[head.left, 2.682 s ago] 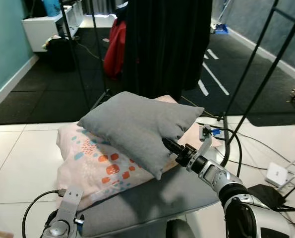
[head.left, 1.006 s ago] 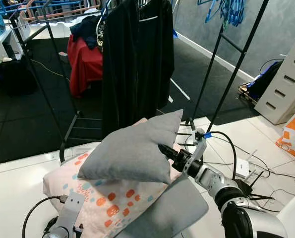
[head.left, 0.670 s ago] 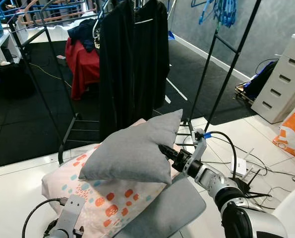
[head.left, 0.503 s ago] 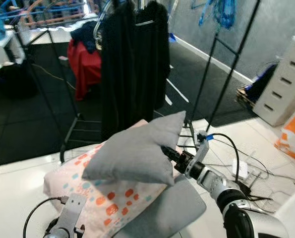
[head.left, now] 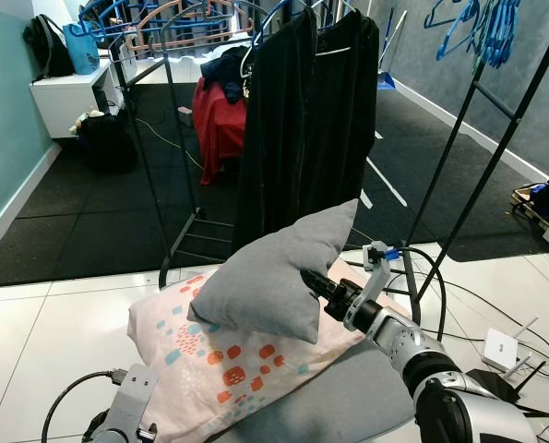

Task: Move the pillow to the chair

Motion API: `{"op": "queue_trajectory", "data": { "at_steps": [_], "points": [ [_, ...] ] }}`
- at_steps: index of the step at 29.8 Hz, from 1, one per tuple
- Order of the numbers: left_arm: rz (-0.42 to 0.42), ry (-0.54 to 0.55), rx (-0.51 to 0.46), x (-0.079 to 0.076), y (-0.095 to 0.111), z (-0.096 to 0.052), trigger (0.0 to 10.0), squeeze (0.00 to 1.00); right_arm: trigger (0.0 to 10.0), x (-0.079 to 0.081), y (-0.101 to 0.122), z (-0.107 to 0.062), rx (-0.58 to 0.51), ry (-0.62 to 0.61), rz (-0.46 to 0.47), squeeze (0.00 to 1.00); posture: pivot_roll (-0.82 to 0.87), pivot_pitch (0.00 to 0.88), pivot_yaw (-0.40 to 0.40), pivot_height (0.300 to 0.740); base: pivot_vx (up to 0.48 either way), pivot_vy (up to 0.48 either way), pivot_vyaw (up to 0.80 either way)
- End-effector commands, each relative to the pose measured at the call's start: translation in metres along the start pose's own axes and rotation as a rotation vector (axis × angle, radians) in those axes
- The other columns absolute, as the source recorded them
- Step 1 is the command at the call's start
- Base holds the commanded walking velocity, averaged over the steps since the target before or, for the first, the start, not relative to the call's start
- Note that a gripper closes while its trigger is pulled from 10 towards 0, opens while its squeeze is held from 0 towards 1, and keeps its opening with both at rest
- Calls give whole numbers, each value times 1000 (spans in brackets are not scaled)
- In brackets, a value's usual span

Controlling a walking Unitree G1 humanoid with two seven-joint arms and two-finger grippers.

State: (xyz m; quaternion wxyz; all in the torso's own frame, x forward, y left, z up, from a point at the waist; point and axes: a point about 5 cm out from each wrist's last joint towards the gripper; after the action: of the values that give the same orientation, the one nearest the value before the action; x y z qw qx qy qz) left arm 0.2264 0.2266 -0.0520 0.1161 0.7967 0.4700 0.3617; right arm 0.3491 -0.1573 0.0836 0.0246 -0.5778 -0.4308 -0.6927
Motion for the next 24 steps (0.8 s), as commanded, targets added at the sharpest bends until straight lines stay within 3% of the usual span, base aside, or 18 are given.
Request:
{"op": "queue_trajectory", "data": {
  "at_steps": [1, 8, 12, 24],
  "points": [
    [4, -15, 6, -4, -1, 0, 10000, 0, 10000, 9, 9, 4, -40, 68, -16, 0, -115, 49, -50, 714, 0, 0, 800],
    [2, -20, 3, -6, 2, 0, 10000, 0, 10000, 16, 14, 9, -48, 111, -22, 0, -115, 47, -50, 714, 0, 0, 800],
    [-20, -21, 13, -7, 2, 0, 10000, 0, 10000, 18, 15, 10, -52, 118, -24, 0, -115, 47, -50, 714, -80, -415, 800],
    [-18, -27, -1, -6, 1, 0, 10000, 0, 10000, 16, 14, 8, -49, 111, -21, 0, -115, 47, -51, 714, 0, 0, 800]
  ]
}}
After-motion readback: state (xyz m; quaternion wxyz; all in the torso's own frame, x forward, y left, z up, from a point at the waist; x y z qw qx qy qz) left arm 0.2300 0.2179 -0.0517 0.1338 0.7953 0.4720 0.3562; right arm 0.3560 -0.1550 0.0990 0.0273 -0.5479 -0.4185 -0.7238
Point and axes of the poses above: a point about 5 cm out from each wrist's last joint towards the gripper, its own z axis pointing out of the wrist towards the gripper, its own y axis along the axis of the wrist's last joint, x = y × z, and after that the axes turned 15 degrees about z, right-handed
